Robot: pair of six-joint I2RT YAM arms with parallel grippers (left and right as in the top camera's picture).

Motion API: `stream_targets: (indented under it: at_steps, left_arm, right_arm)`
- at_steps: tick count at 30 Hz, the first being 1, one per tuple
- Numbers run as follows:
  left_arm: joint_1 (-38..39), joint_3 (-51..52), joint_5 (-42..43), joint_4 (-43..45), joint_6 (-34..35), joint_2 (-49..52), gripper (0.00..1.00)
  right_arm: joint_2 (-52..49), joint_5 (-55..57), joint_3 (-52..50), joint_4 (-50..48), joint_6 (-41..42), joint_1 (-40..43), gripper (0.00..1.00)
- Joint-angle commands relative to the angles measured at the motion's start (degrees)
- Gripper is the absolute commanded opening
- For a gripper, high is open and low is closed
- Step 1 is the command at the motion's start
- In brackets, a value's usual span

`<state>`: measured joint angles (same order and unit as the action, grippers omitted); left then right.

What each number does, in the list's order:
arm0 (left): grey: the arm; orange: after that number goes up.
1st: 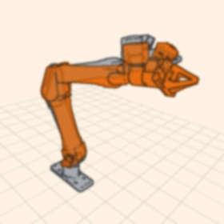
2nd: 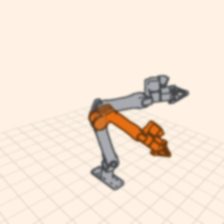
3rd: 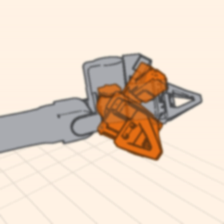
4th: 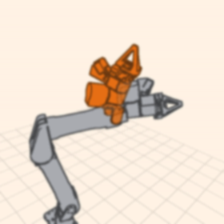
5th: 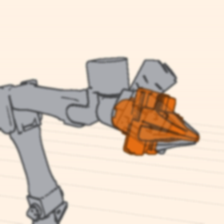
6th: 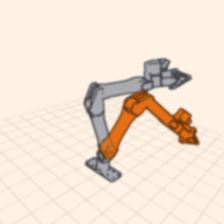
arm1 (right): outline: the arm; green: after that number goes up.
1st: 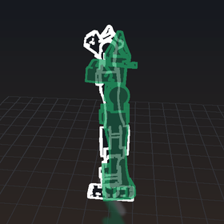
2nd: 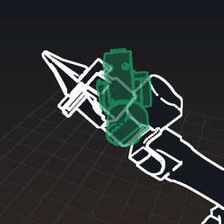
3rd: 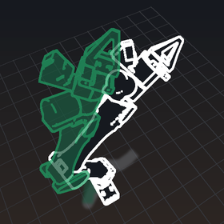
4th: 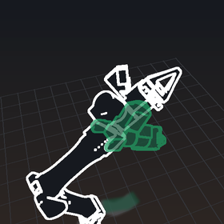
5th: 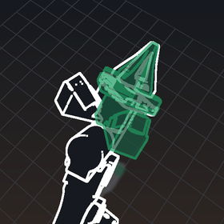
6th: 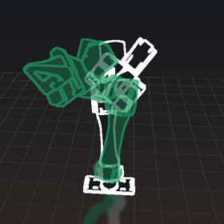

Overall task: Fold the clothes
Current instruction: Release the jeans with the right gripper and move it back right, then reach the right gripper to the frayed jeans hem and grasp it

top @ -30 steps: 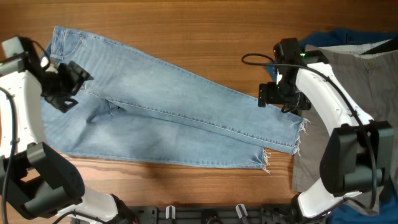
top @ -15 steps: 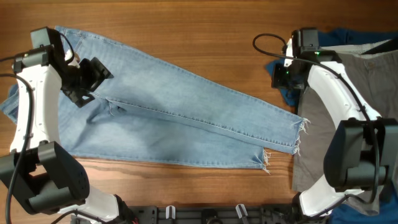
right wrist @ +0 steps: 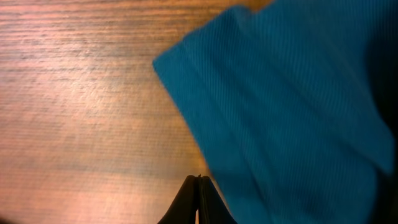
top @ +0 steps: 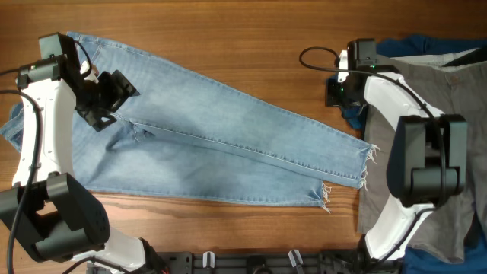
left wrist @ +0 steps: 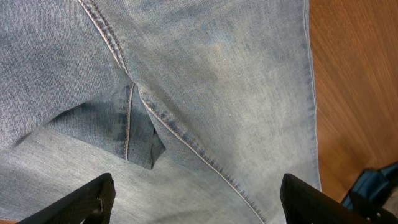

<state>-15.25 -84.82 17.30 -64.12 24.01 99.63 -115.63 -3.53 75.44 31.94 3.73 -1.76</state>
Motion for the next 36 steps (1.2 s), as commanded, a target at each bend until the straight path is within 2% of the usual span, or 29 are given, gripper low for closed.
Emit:
stream_targets:
  at_steps: [1,9,13,22,26,31,34,36]
  left_arm:
    - [0.31,-0.33,-0.70,-0.09,-1.31,0.57,0.85]
    - [0.31,-0.33,-0.70,-0.09,-1.31,0.57,0.85]
    - [0.31,-0.33,-0.70,-0.26,-1.31,0.57,0.85]
    - [0.31,-0.33,-0.70,-1.77,-1.31,0.57,0.85]
    - [0.31,-0.33,-0.70,-1.77,-1.31,0.57,0.85]
    - [0.31,-0.33,-0.70,-1.99,-1.31,0.57,0.85]
    - [0.31,-0.33,-0.70,-2.40,-1.31,0.57,0.85]
    - [0.31,-0.33,-0.70,-2.40,-1.31,0.57,0.85]
  right_arm:
    - [-2.19,3.63,-0.20,-2.64,-0.76,1.18,0.04]
    - [-5.46,11.13,-0.20,-5.40,-0.76,7.26,0.04]
    - [-5.57,14.53,-0.20,-7.10,-0.52,14.73,0.04]
    - [-5.57,11.26,-0.13,-11.61,5.42,32.39,0.04]
    - [-5.57,6.99,-0.13,-13.75,5.44,37.62,0.04]
    - [-5.55,6.78,0.11,-14.99,7.48,41.57,0.04]
    - [-5.42,-0.46,0.87,-14.99,5.62,41.90,0.09]
    - [-4.98,-8.04,1.64,-14.99,4.07,41.38,0.22]
